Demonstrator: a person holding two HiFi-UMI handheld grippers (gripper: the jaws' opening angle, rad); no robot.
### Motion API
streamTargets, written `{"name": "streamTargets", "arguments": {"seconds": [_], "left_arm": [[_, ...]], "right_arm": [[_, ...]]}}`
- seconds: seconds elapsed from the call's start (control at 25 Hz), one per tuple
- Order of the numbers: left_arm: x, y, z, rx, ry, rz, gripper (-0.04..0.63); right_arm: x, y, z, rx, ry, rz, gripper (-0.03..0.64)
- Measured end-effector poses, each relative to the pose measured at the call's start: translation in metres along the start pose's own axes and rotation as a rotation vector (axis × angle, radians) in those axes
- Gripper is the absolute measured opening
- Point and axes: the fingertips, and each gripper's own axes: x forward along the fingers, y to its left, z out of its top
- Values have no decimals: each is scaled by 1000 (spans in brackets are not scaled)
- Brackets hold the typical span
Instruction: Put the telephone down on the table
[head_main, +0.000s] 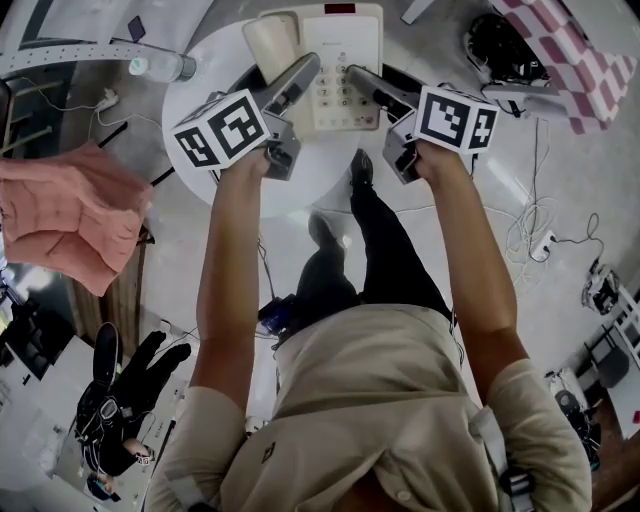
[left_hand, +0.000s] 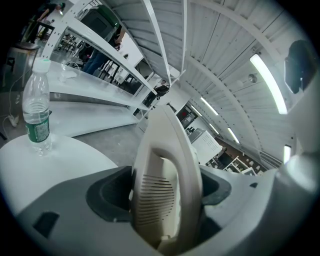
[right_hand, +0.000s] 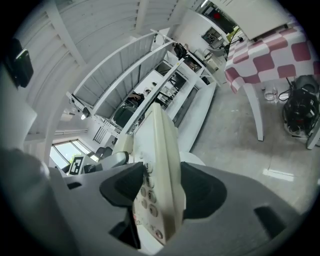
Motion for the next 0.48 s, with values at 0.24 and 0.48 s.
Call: {"name": "streamTargets", "arguments": {"seconds": [0.24, 0.48], "left_arm": [[13, 24, -14, -16, 35, 16, 365], [24, 48, -29, -38, 67, 33, 364]], "right_arm": [[16, -22, -14, 34, 26, -10, 222], [31, -41, -29, 64, 51, -25, 222]]}}
